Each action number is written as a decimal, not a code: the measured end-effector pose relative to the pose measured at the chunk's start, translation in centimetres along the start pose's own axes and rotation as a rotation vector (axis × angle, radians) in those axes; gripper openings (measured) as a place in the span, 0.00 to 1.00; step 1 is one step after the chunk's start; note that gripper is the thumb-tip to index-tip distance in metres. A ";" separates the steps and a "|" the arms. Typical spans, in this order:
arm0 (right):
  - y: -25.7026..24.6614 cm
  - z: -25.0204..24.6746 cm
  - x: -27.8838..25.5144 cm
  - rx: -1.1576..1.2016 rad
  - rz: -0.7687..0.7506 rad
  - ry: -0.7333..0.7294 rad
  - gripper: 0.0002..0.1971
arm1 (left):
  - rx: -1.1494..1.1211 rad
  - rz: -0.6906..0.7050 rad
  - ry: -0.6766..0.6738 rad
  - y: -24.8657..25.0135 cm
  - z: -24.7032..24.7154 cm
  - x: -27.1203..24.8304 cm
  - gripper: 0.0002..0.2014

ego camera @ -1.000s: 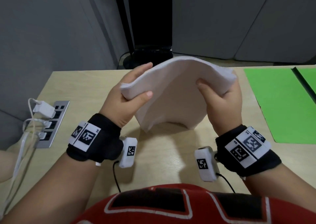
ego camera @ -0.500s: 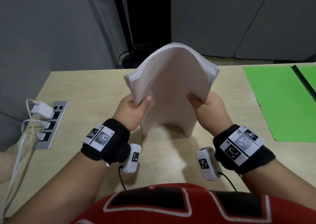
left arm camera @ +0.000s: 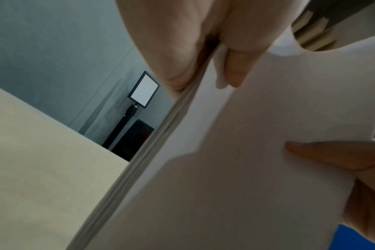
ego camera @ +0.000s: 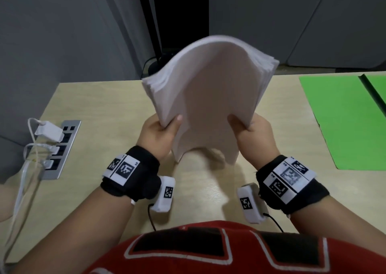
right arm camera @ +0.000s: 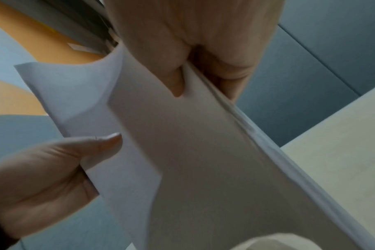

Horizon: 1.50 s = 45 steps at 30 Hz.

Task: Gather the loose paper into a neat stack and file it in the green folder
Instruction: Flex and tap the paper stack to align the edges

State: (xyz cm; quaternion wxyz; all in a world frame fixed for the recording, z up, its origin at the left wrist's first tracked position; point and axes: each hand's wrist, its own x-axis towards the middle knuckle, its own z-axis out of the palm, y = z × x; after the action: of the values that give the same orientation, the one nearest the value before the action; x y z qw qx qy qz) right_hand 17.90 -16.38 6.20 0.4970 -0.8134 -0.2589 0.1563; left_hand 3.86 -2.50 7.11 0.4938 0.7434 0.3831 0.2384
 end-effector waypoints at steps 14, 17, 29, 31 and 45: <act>2.5 0.1 0.7 -0.240 0.066 -0.098 0.11 | -0.012 -0.103 -0.005 -2.1 1.1 0.5 0.05; 3.4 0.5 0.4 -0.267 0.104 -0.101 0.10 | 0.001 -0.176 -0.037 -3.4 1.5 0.3 0.03; 10.1 2.3 0.9 -0.545 0.302 -0.346 0.11 | 0.046 -0.344 -0.078 -5.4 3.2 0.6 0.10; 9.9 2.5 1.2 -0.537 0.303 -0.333 0.12 | 0.044 -0.330 -0.069 -5.3 3.4 0.5 0.11; 4.3 -1.8 2.0 -0.217 0.030 -0.073 0.13 | 0.045 -0.255 -0.156 -3.6 0.8 1.0 0.08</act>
State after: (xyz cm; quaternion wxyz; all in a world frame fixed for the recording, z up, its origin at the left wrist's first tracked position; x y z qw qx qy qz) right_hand 21.61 -18.11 3.22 0.3939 -0.8599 -0.2801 0.1640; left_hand 3.79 -1.37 3.47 0.5315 0.7159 0.4401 0.1067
